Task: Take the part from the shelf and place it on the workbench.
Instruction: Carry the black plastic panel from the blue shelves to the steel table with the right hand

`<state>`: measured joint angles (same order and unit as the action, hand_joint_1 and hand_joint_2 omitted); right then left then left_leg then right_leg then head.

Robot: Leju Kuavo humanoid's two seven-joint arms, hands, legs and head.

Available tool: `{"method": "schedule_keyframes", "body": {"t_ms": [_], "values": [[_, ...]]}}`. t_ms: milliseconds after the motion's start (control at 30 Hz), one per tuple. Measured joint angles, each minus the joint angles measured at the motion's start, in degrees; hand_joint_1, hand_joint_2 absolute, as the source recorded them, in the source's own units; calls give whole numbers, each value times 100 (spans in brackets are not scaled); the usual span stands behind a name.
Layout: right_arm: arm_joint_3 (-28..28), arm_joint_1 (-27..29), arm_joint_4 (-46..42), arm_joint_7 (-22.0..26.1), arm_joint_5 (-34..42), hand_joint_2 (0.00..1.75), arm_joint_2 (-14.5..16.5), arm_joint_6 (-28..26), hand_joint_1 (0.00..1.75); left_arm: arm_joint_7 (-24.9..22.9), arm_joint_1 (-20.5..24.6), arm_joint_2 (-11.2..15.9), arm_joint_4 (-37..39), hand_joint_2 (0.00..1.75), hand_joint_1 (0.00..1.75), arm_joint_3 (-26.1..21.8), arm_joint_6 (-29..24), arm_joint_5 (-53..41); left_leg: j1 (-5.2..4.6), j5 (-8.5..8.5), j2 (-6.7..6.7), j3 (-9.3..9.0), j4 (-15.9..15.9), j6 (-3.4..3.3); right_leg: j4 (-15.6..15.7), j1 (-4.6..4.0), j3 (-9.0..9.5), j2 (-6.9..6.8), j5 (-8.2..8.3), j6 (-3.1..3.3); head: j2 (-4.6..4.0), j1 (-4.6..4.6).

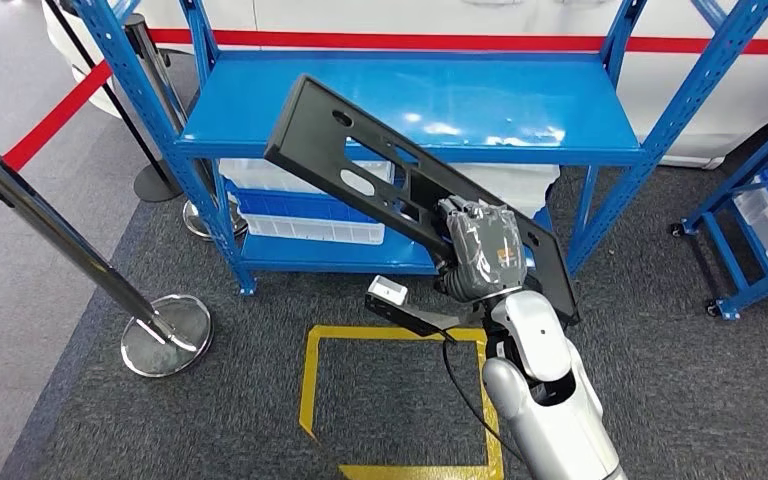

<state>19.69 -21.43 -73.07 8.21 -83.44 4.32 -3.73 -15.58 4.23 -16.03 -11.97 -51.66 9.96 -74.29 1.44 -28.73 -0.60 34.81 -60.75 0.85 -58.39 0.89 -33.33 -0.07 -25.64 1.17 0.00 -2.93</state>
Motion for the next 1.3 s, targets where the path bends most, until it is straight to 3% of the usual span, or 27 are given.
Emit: {"method": "schedule_keyframes", "body": {"t_ms": [67, 100, 133, 167, 233, 300, 333, 367, 433, 467, 500, 600, 633, 700, 733, 767, 833, 867, 900, 967, 1000, 1100, 1133, 1167, 1200, 1267, 1300], "values": [[15, -5, -18, -8, 8, 175, 22, 10, 175, 7, 0, -1, -1, 175, 0, 0, -5, -8, 1, -515, 8, 189, -607, -2, -1, -19, -121, -8, 97, 85, 0, -2], [27, -3, -25, -15, 13, 175, 27, 21, 175, 13, 0, -1, -1, 175, 0, 0, -5, -11, 1, -694, 9, 269, -947, 0, -17, -35, -192, -9, 143, 99, 0, -3], [40, 1, -28, -21, 17, 175, 29, 36, 175, 18, 1, 0, -1, 175, 0, 1, -7, -14, -1, -747, 10, 295, -1190, 2, -36, -51, -270, -11, 191, 100, 0, -2], [53, 6, -28, -30, 21, 175, 28, 49, 175, 23, 3, 2, -1, 175, 0, 1, -9, -19, -3, -681, 10, 252, -1282, 1, -58, -62, -352, -13, 237, 97, 0, -2], [67, 14, -32, -51, 24, 175, 27, 65, 175, 27, 6, 8, -1, 175, 0, 0, -14, -29, -6, -344, 11, -101, -918, -18, -117, -70, -520, -9, 333, 74, 0, -2], [72, 19, -56, -73, 25, 175, 27, 66, 175, 38, 16, 13, -1, 175, 0, -1, -14, -40, -26, -259, 24, -588, -181, -47, -178, -78, -657, -1, 426, 22, 1, -1], [74, 23, -71, -79, 26, 175, 27, 66, 175, 45, 18, 14, -1, 175, 0, -1, -13, -45, -40, -288, 35, -730, 79, -60, -187, -79, -690, 1, 477, -14, 1, 1], [79, 26, -84, -84, 28, 175, 27, 66, 175, 50, 19, 14, 0, 175, 0, -1, -13, -51, -59, -330, 45, -788, 224, -73, -177, -78, -705, 1, 536, -50, 2, 1], [86, 39, -94, -86, 35, 175, 21, 69, 175, 54, 14, 7, 2, 175, 0, -1, -9, -58, -62, -237, 41, -726, 268, -125, -134, -71, -709, 9, 633, -120, 1, 1], [88, 45, -98, -89, 38, 175, 16, 70, 175, 55, 18, 2, 2, 175, 0, -1, -7, -60, -54, -168, 27, -678, 280, -170, -166, -65, -740, 15, 557, -149, 1, 1], [88, 53, -101, -92, 39, 175, 9, 71, 175, 56, 21, -3, 2, 175, 0, -1, -5, -62, -42, -86, 12, -613, 295, -219, -290, -60, -791, 21, 356, -175, 1, 3], [88, 75, -107, -101, 40, 175, -4, 72, 175, 58, 25, 1, 1, 175, 0, -5, -5, -70, -53, 156, -15, -341, 284, -301, -1233, -22, -991, 21, -528, -238, 1, 3], [88, 84, -107, -102, 40, 175, -8, 72, 175, 61, 25, 3, 1, 175, 0, -7, -5, -70, -62, 228, -19, -237, 268, -301, -1558, -11, -1014, 20, -629, -254, 1, 3], [88, 102, -107, -104, 40, 175, -19, 72, 175, 66, 25, 5, 1, 175, 0, -8, -4, -70, -76, 362, -23, -15, 227, -286, -1772, 0, -842, 19, -441, -257, 0, 4], [88, 106, -108, -106, 40, 175, -21, 72, 175, 68, 25, 5, 1, 175, 0, -9, -4, -71, -81, 426, -22, 85, 210, -273, -1596, -1, -616, 18, -285, -240, 0, 4], [88, 106, -116, -109, 40, 175, -23, 72, 175, 69, 27, 3, 1, 175, 0, -9, -3, -72, -86, 490, -21, 167, 196, -255, -1235, -8, -285, 18, -234, -207, 1, 2], [88, 100, -155, -113, 40, 175, -24, 72, 175, 73, 30, -2, 1, 175, 0, -10, -2, -77, -93, 610, -18, 259, 196, -203, -381, -49, 337, 19, -385, -136, 1, -2], [88, 95, -174, -113, 40, 175, -24, 72, 175, 76, 29, -5, 1, 175, 0, -11, 0, -79, -83, 677, -18, 275, 216, -171, -106, -80, 504, 20, -465, -104, 1, 1], [88, 91, -186, -113, 40, 175, -24, 72, 175, 78, 25, -7, 1, 175, 0, -13, 2, -81, -70, 745, -18, 288, 243, -133, 32, -110, 543, 20, -469, -76, 0, 6], [88, 92, -186, -113, 40, 175, -25, 74, 175, 78, 8, -8, 1, 175, 0, -17, 6, -83, -44, 766, -5, 343, 256, -67, 90, -102, 448, 3, -317, 12, 0, 15], [88, 95, -185, -113, 40, 175, -24, 75, 175, 76, 2, -8, 1, 175, 0, -19, 7, -84, -41, 618, 6, 402, 166, -44, 122, -87, 384, -8, -238, 69, 0, 11], [88, 102, -184, -113, 40, 175, -21, 78, 175, 74, -9, -10, 1, 175, 0, -22, 9, -86, -32, -242, 23, 633, -713, -7, 126, -85, 113, -25, 8, 160, 0, 4], [88, 107, -184, -113, 40, 175, -21, 78, 175, 74, -9, -9, 1, 175, 0, -22, 8, -86, -31, -387, 22, 675, -1070, 5, 113, -90, 5, -27, 86, 157, 0, 4], [88, 112, -184, -113, 40, 175, -21, 78, 175, 74, -6, -8, 1, 175, 0, -22, 7, -86, -31, -365, 22, 660, -1316, 15, 94, -93, -108, -29, 162, 148, 0, 4], [88, 116, -184, -113, 40, 175, -21, 78, 175, 74, -3, -5, 1, 175, 0, -22, 6, -87, -31, -219, 22, 569, -1403, 20, 66, -91, -230, -32, 234, 134, 0, 4], [88, 121, -184, -114, 40, 175, -21, 78, 175, 74, 4, 2, 1, 175, 0, -22, 5, -90, -30, 73, 24, 109, -1018, 20, -22, -77, -469, -30, 363, 89, 0, 2], [88, 122, -189, -116, 40, 175, -22, 78, 175, 75, 13, 5, -1, 175, 0, -22, 4, -92, -39, 40, 28, -224, -590, 18, -76, -76, -573, -25, 417, 56, 1, 1]]}}
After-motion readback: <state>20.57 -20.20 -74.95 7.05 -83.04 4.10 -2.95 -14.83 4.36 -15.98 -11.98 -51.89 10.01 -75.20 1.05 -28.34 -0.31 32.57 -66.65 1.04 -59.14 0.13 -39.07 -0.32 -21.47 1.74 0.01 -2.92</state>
